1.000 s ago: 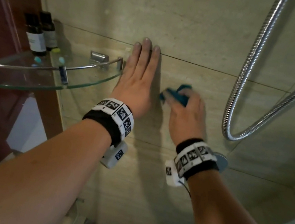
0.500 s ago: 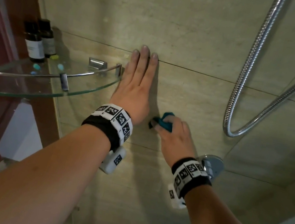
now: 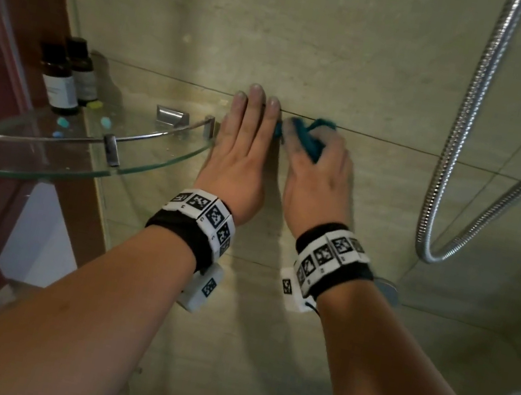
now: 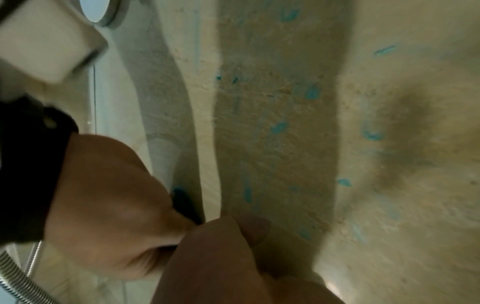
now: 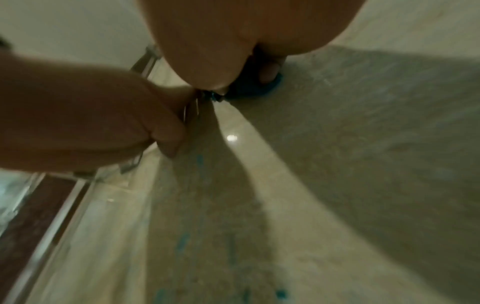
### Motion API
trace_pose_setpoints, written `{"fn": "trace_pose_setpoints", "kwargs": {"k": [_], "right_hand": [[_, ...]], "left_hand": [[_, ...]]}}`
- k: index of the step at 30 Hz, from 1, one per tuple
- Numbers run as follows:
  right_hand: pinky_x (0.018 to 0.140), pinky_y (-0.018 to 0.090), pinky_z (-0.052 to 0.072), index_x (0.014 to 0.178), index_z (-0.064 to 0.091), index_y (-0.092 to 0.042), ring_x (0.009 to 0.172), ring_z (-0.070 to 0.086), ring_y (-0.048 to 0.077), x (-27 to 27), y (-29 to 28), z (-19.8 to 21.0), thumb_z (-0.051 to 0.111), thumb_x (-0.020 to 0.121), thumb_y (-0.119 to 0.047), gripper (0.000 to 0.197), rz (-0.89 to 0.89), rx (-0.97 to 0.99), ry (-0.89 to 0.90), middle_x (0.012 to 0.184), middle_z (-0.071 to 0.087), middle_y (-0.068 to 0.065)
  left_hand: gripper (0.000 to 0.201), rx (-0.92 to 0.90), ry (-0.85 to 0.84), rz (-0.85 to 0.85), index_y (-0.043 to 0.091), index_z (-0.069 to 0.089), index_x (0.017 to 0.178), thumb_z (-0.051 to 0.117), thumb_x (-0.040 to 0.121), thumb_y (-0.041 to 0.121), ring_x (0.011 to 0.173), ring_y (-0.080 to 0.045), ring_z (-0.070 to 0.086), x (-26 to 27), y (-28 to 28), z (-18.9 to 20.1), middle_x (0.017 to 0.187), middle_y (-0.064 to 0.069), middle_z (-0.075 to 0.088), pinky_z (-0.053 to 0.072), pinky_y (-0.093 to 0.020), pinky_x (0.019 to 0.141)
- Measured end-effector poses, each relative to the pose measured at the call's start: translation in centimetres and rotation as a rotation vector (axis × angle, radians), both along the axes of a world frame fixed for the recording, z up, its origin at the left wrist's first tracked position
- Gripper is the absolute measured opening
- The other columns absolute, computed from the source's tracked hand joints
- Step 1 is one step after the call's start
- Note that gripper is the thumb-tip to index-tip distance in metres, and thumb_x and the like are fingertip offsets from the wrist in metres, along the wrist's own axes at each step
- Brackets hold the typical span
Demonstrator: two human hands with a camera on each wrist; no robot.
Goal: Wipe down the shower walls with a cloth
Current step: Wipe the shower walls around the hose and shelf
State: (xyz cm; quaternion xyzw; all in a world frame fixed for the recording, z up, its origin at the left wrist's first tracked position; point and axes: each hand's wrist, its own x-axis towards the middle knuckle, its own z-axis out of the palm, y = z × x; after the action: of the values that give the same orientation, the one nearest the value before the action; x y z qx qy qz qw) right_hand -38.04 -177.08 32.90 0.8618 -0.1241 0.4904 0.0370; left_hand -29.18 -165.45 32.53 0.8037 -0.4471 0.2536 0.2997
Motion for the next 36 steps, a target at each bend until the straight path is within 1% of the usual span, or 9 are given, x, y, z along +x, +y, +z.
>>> {"fn": "trace_pose_setpoints", "kwargs": {"k": [6,12,14,17,20,23,26,30,36], "right_hand": [[0.102,0.045,0.050,0.152,0.047,-0.030,0.122,0.050,0.038,-2.0,-2.5,0.0,0.060,0.098,-0.003,0.062,-0.023,0.038,-0.086,0.141,0.041,0.020],[0.084,0.010,0.047,0.126,0.062,-0.005,0.092,0.056,-0.017,-3.3,-4.0,2.1,0.060,0.105,-0.021,0.026,-0.021,0.496,-0.475,0.098,0.056,-0.011],[0.101,0.003,0.035,0.143,0.052,-0.008,0.106,0.044,-0.024,-2.9,-2.6,2.2,0.052,0.108,-0.018,0.037,-0.064,0.549,-0.449,0.113,0.053,-0.006],[0.113,0.010,-0.004,0.164,0.015,-0.022,0.149,0.020,0.011,-2.0,-0.5,1.0,0.044,0.105,-0.014,0.067,-0.143,0.575,-0.295,0.161,0.021,0.012],[0.104,0.004,-0.020,0.165,0.006,-0.020,0.151,0.014,0.021,-2.1,-0.4,1.6,0.045,0.103,-0.009,0.074,-0.135,0.682,-0.255,0.166,0.008,0.015],[0.117,0.023,0.026,0.160,0.020,-0.031,0.129,0.042,0.017,-3.1,-1.3,2.2,0.048,0.102,-0.014,0.066,-0.063,0.823,-0.276,0.148,0.038,0.000],[0.090,0.026,0.057,0.121,0.049,-0.047,0.088,0.060,-0.004,-4.3,-2.4,3.8,0.058,0.101,-0.032,0.027,-0.087,0.994,-0.590,0.106,0.052,-0.025],[0.082,0.030,0.061,0.100,0.052,-0.059,0.082,0.064,-0.002,-6.1,-4.1,5.0,0.062,0.095,-0.035,0.027,-0.138,1.024,-0.702,0.095,0.058,-0.024],[0.099,0.037,0.050,0.152,0.038,-0.016,0.116,0.057,0.030,-8.8,-7.1,4.4,0.020,0.072,-0.059,0.092,-0.252,0.998,-0.590,0.145,0.047,0.011]], "left_hand": [[0.114,-0.004,-0.002,0.014,0.019,-0.017,0.164,0.042,0.073,-0.016,0.150,-0.019,-0.038,0.0,-0.1,-0.1,0.163,0.001,-0.038,-0.019,-0.035,0.125],[0.111,-0.008,0.004,0.016,0.019,-0.018,0.164,0.041,0.075,-0.012,0.149,-0.020,-0.040,-0.1,-0.3,-0.2,0.169,-0.005,-0.030,-0.020,-0.036,0.125],[0.109,-0.018,0.007,0.007,0.017,-0.017,0.164,0.041,0.075,-0.010,0.148,-0.020,-0.041,-0.1,-0.3,-0.1,0.170,-0.009,-0.027,-0.020,-0.038,0.125],[0.108,-0.023,0.008,0.003,0.017,-0.017,0.164,0.040,0.075,-0.009,0.146,-0.018,-0.043,-0.1,-0.3,-0.1,0.170,-0.009,-0.027,-0.021,-0.038,0.125],[0.111,-0.010,0.009,0.004,0.020,-0.021,0.163,0.039,0.074,-0.012,0.146,-0.017,-0.044,0.1,-0.2,-0.1,0.169,-0.005,-0.031,-0.023,-0.035,0.123],[0.113,-0.008,0.001,0.007,0.020,-0.023,0.162,0.039,0.074,-0.014,0.148,-0.020,-0.042,0.1,-0.3,-0.2,0.169,-0.007,-0.030,-0.020,-0.038,0.124],[0.110,-0.008,0.010,0.020,0.018,-0.021,0.162,0.040,0.076,-0.012,0.149,-0.021,-0.040,-0.1,-0.4,-0.2,0.170,-0.009,-0.028,-0.016,-0.042,0.127],[0.109,-0.027,-0.016,0.070,0.011,-0.017,0.163,0.048,0.078,-0.007,0.152,-0.025,-0.034,-0.6,-0.9,-0.1,0.171,-0.015,-0.023,-0.013,-0.045,0.128],[0.110,-0.042,0.043,0.095,0.011,-0.018,0.163,0.050,0.079,-0.009,0.157,-0.034,-0.022,-1.6,-1.6,0.0,0.170,-0.012,-0.026,-0.008,-0.050,0.129]]}}
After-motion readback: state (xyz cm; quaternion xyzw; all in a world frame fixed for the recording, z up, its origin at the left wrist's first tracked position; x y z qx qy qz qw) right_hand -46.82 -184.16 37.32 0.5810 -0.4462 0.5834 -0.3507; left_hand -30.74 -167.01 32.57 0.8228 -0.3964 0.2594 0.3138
